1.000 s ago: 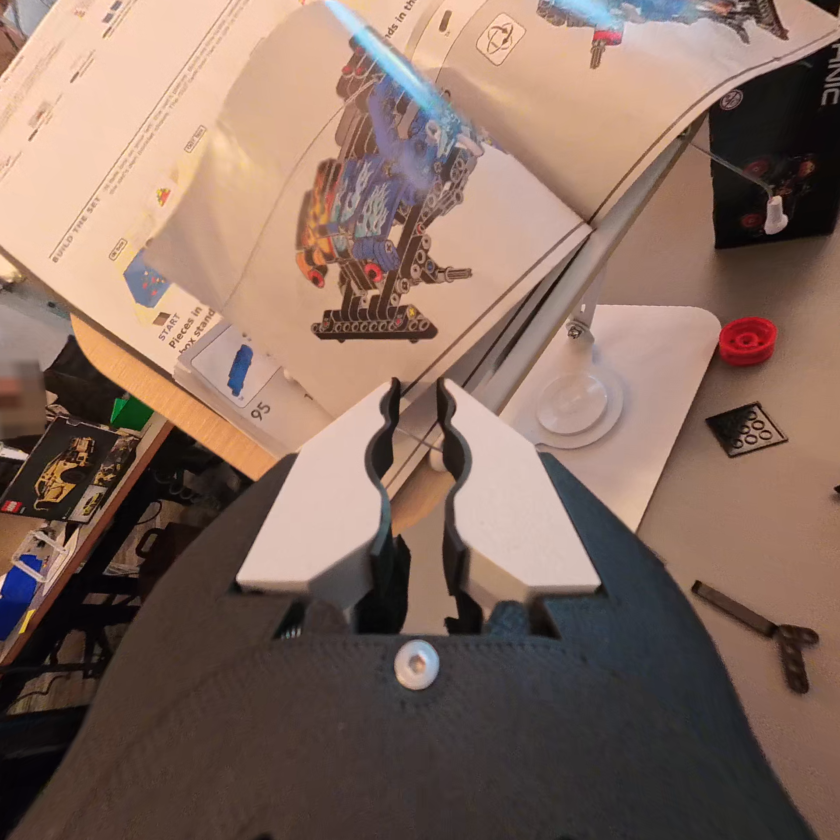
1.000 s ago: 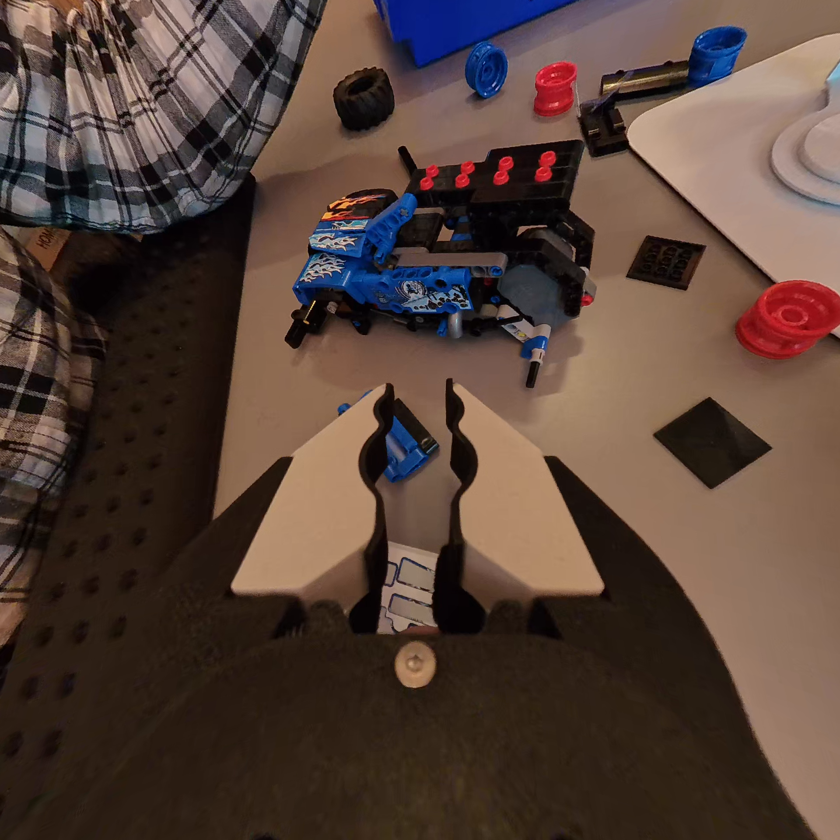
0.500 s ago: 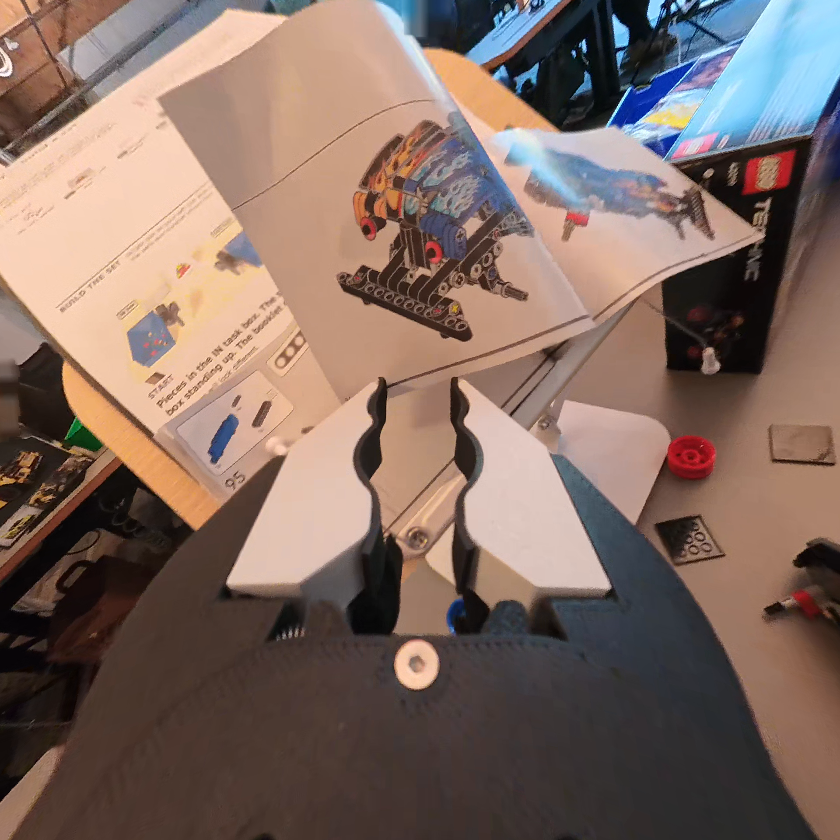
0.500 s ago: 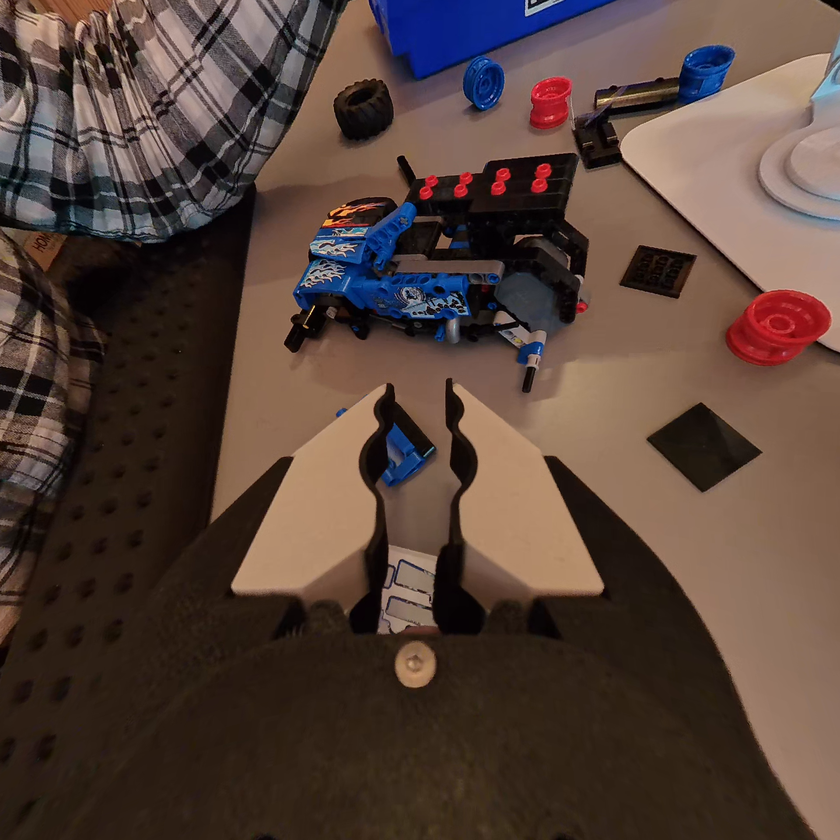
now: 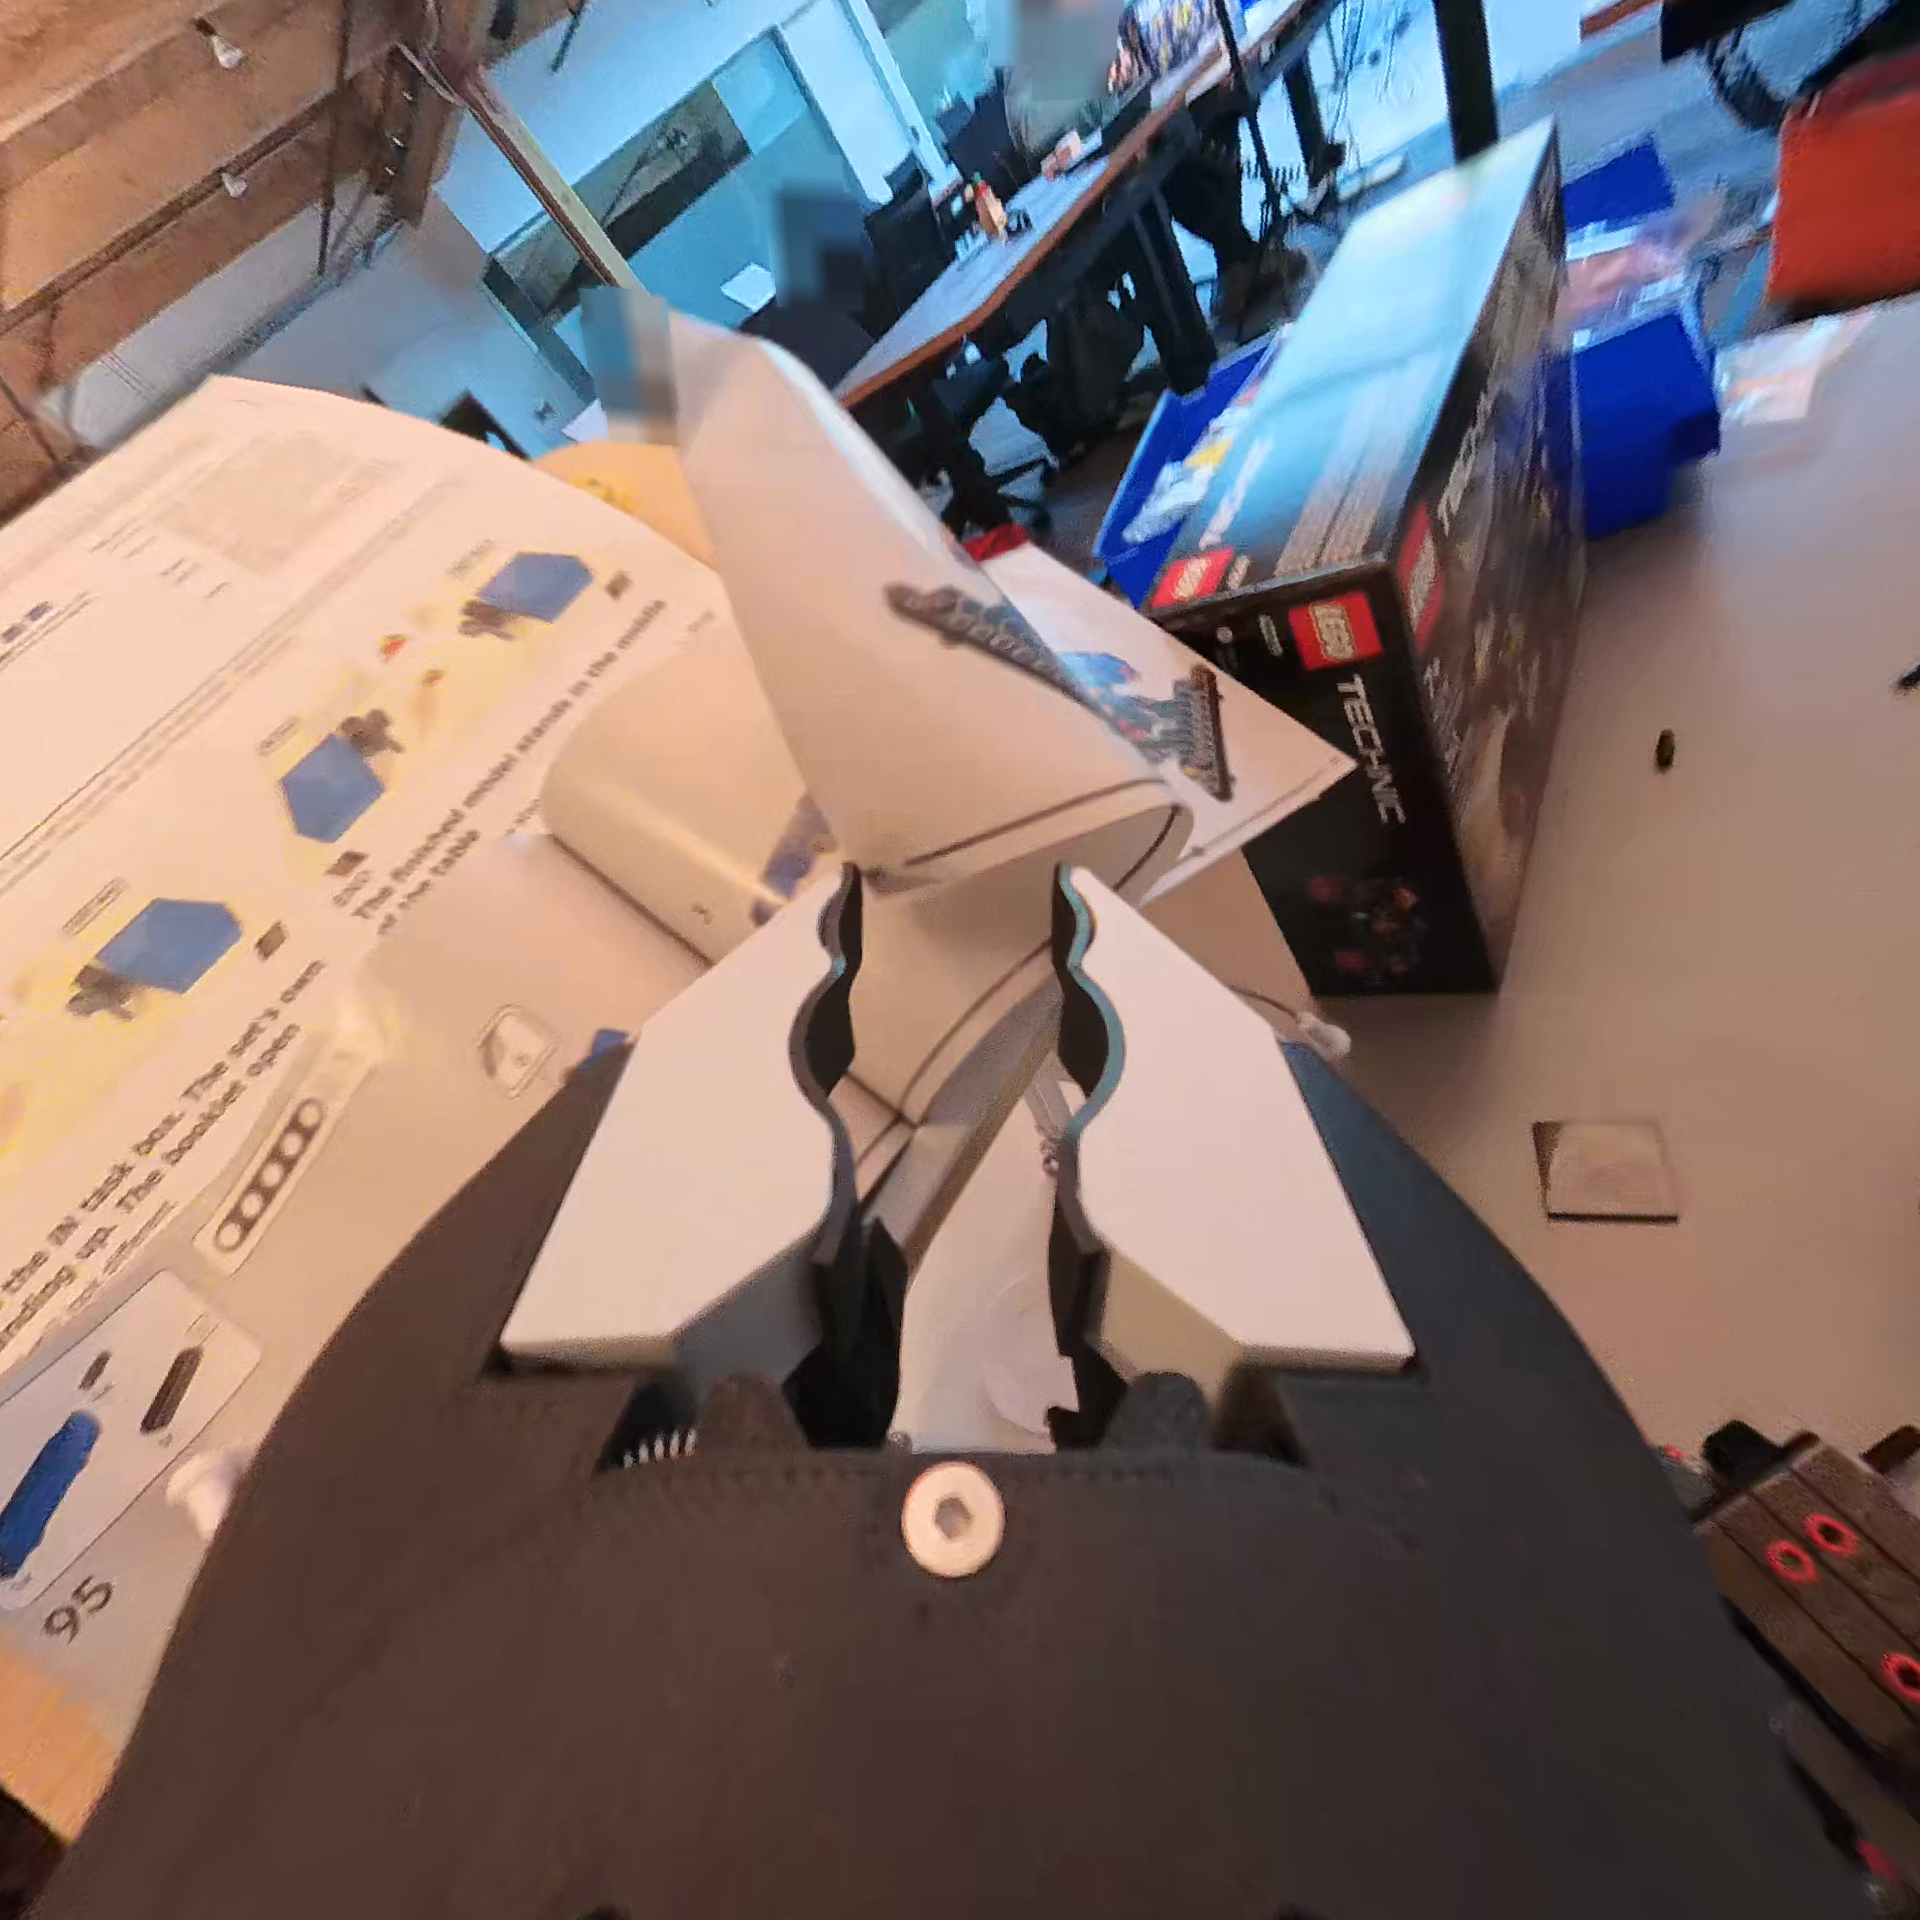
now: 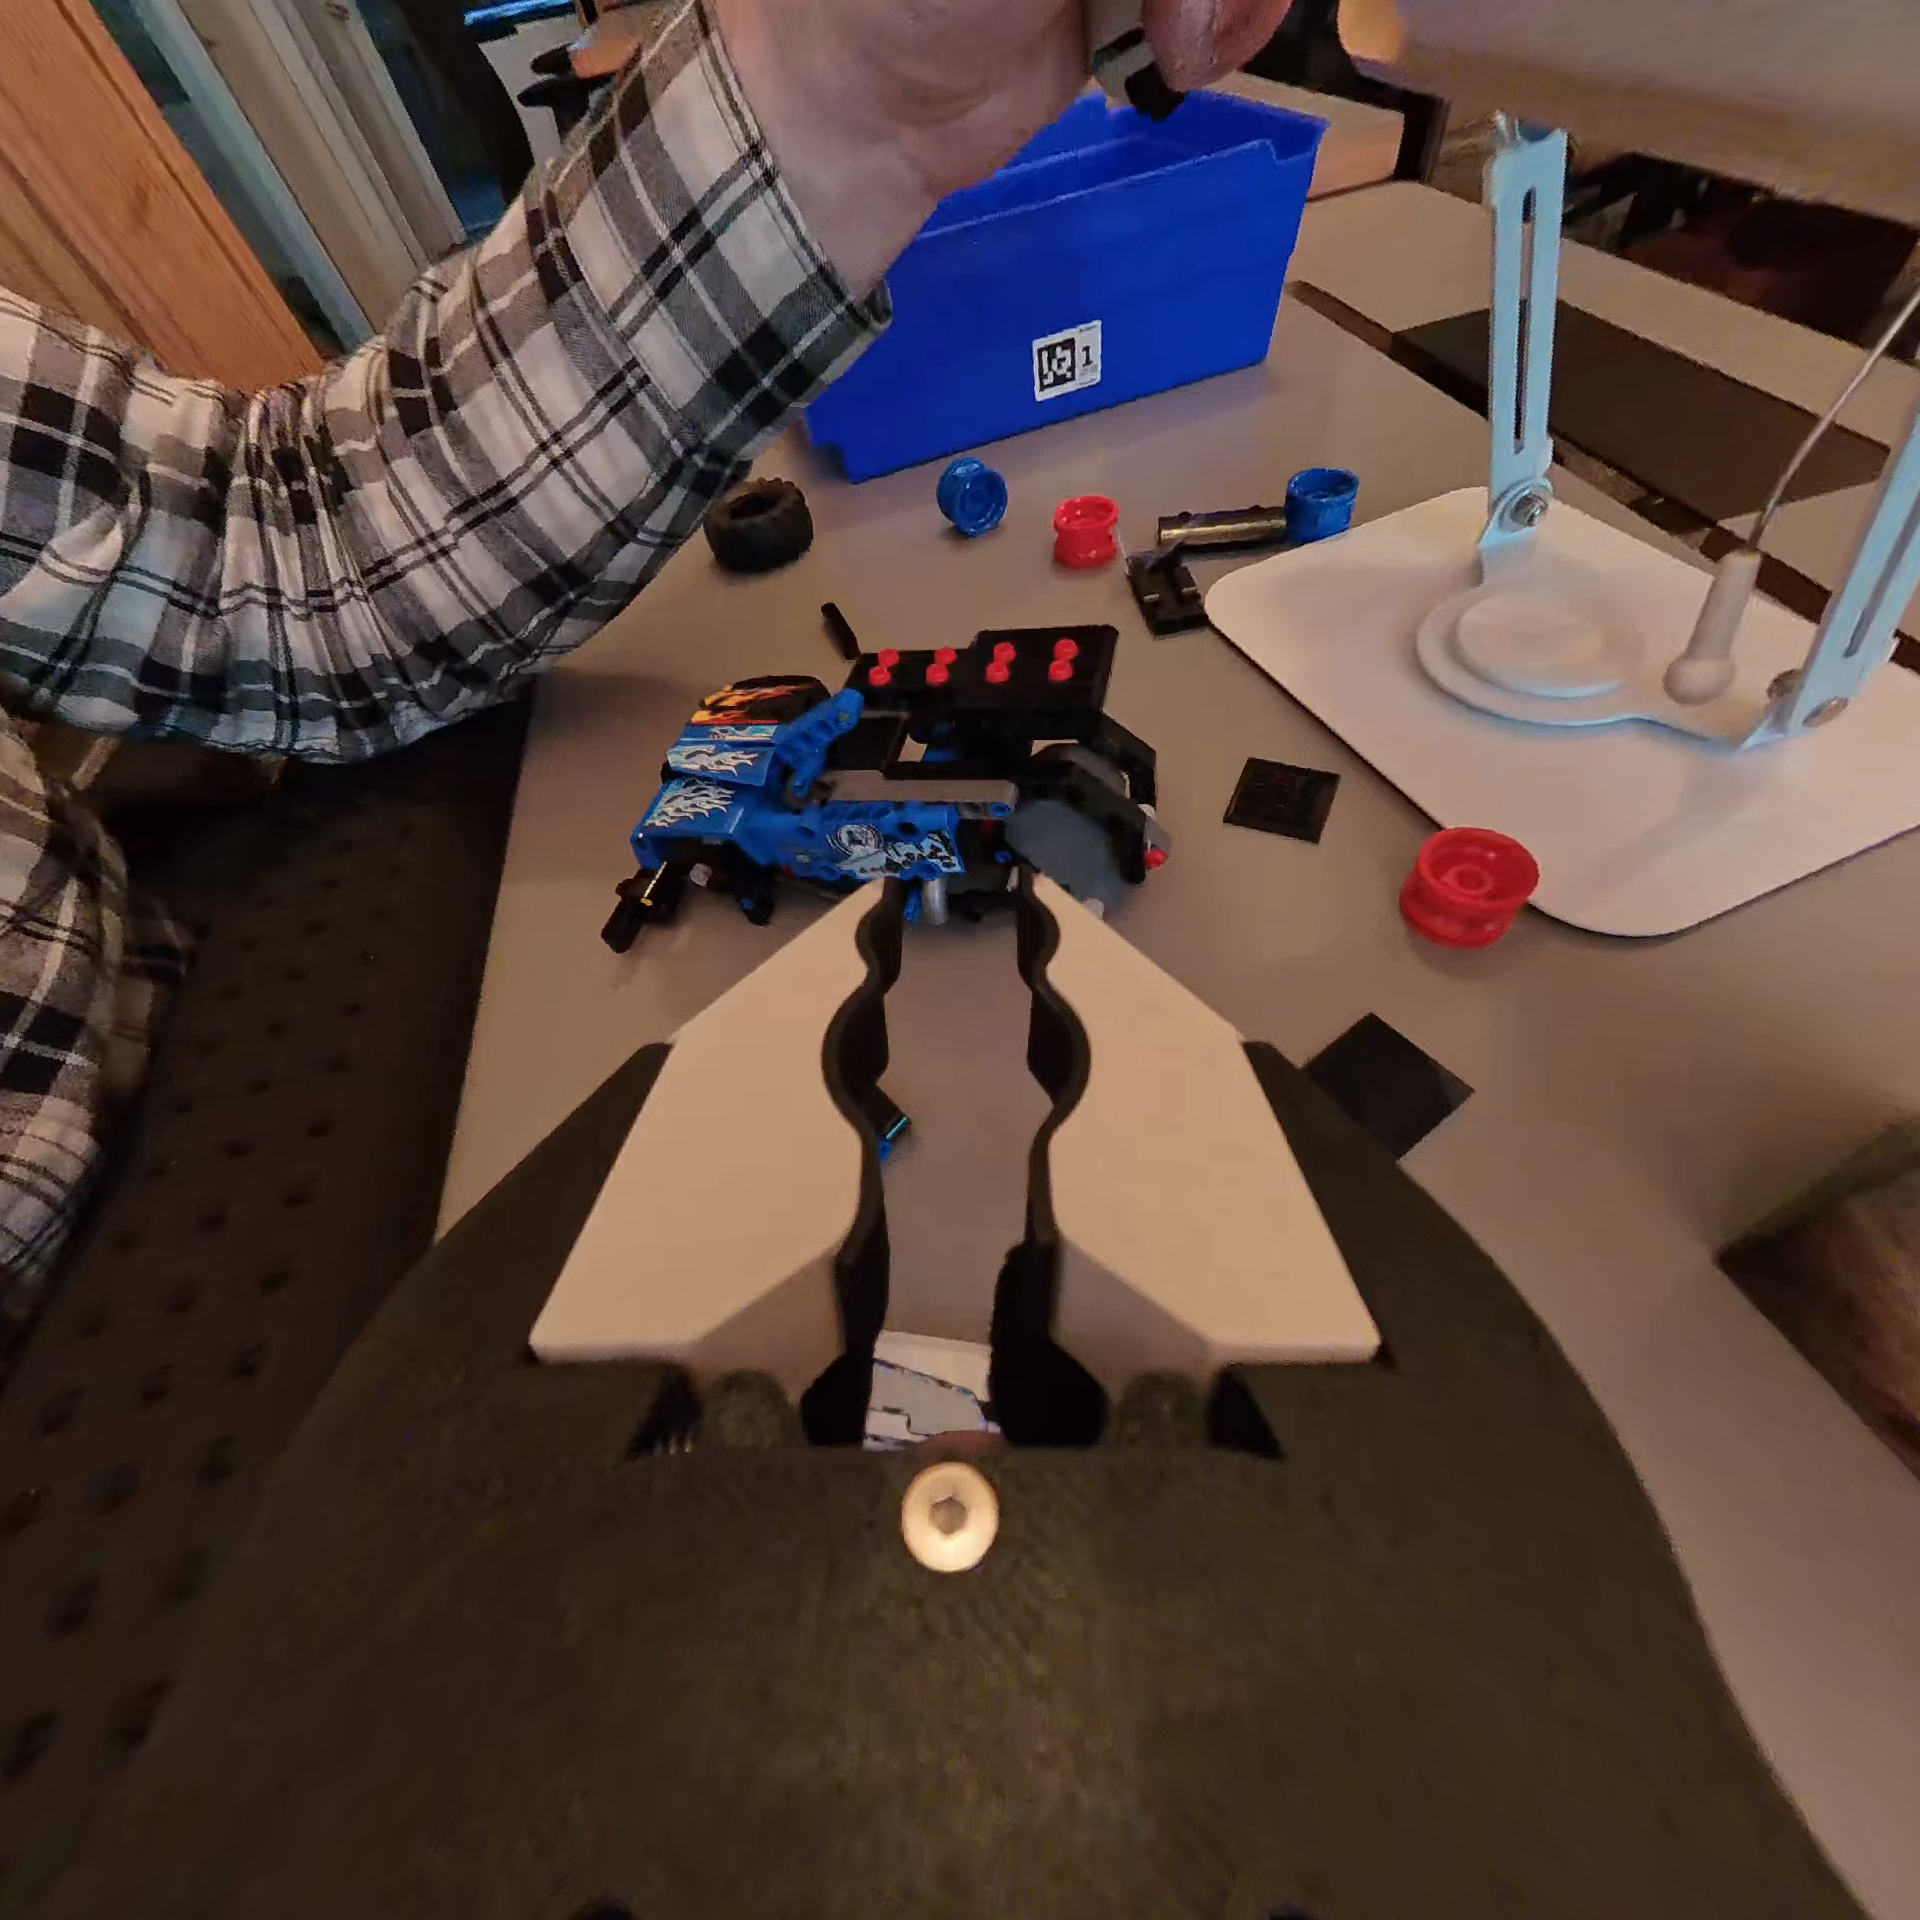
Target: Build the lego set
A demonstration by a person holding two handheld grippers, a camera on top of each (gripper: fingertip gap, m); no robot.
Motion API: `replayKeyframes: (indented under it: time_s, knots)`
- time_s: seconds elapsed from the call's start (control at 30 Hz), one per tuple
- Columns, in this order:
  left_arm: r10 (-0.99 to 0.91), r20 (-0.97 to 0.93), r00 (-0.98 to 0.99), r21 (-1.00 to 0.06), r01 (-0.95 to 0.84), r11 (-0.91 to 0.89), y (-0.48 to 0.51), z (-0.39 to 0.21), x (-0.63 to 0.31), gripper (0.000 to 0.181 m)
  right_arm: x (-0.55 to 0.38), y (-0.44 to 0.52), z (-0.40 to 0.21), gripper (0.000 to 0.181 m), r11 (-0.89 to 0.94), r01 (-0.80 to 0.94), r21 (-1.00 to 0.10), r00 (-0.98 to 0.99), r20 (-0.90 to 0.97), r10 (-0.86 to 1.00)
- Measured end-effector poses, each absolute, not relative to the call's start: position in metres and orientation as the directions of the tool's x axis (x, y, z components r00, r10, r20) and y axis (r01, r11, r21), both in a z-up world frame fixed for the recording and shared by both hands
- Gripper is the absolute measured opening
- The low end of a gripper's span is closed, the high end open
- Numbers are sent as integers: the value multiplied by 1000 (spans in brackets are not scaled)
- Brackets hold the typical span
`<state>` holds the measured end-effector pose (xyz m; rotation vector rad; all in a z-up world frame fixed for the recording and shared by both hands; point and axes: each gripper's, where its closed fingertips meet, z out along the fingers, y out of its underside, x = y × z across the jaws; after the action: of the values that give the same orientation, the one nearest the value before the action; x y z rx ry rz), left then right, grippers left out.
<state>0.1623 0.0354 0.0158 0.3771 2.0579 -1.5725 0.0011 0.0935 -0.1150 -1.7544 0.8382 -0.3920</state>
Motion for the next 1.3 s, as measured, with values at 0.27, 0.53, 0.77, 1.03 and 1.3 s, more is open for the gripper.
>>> replayKeyframes:
  time_s: [0.27,0.53,0.77,1.03,1.3]
  knots:
    - [-74,-610,-789,-757,553,347,22,-6,160,38,8,83,-108,22,-122,-313,-942,652,-120,-749]
    - [-65,-616,-785,-751,561,348,23,-8,161,39,10,77,-105,24,-107,-300,-948,633,-114,-766]
    - [-48,-632,-773,-734,578,356,26,-9,162,42,10,76,-105,24,-106,-298,-949,630,-112,-769]
    - [-12,-652,-758,-709,604,362,30,-12,161,45,11,74,-104,25,-108,-292,-950,624,-103,-775]
    - [0,-635,-772,-733,603,315,53,5,168,49,12,72,-104,25,-111,-289,-951,617,-97,-781]
